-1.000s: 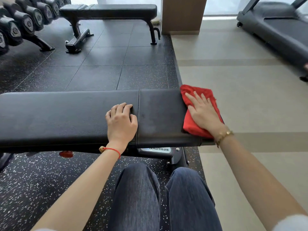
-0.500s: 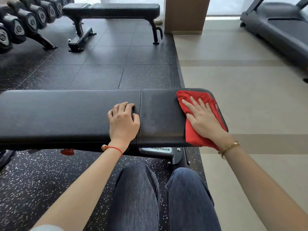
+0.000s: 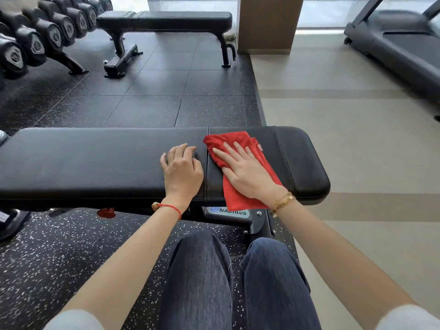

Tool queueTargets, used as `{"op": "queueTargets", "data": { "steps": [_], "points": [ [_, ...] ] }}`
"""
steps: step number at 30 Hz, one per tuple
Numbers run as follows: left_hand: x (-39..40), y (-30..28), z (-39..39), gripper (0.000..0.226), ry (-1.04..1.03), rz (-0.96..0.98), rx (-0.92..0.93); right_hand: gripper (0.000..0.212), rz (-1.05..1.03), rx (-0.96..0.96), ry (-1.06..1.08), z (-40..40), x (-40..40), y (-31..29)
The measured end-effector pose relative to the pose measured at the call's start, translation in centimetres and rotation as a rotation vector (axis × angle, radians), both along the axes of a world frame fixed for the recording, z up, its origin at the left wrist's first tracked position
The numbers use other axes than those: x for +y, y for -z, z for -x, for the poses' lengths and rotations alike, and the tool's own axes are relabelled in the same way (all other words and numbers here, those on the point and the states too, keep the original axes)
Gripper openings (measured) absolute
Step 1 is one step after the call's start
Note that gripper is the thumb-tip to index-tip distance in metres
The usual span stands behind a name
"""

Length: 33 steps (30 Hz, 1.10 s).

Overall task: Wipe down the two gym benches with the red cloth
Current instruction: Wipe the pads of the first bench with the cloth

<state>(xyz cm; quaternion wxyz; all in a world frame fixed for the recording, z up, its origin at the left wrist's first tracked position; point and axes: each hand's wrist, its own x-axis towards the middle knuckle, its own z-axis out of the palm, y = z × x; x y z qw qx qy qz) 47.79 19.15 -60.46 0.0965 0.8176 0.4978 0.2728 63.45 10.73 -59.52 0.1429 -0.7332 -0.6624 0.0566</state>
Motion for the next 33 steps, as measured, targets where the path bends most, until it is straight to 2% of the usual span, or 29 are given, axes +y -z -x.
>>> {"op": "queueTargets", "data": {
  "steps": [4,9,11,14,18,23,28,33],
  "points": [
    [1.3,-0.6,2.5,0.043,0.006,-0.030,0.045,0.054,0.024,0.012,0.098,-1.7,0.3,-0.1],
    [4.8,-0.1,8.6,0.046,-0.135,-0.036,0.157,0.053,0.108,0.034,0.247,-2.0,5.5,-1.1],
    [5.3,0.4,9.6,0.045,-0.172,0.004,0.152,0.054,0.108,0.036,0.220,-0.2,7.3,-1.3],
    [5.4,0.9,9.6,0.044,-0.196,0.000,0.115,0.054,0.083,0.009,0.052,4.5,8.5,-1.0],
    [5.5,0.9,9.8,0.051,-0.198,-0.029,0.085,0.054,0.019,-0.049,-0.113,7.8,6.1,-0.2],
    [5.6,1.2,9.9,0.047,-0.188,-0.030,0.101,0.053,0.001,-0.009,-0.042,4.0,3.9,0.1],
    [5.7,1.0,9.6,0.050,-0.211,-0.036,0.097,0.053,0.093,-0.028,0.146,2.7,9.9,-1.0],
    [5.7,1.1,9.6,0.048,-0.214,-0.037,0.102,0.055,0.083,-0.092,-0.035,8.2,11.5,-1.0]
  ]
}}
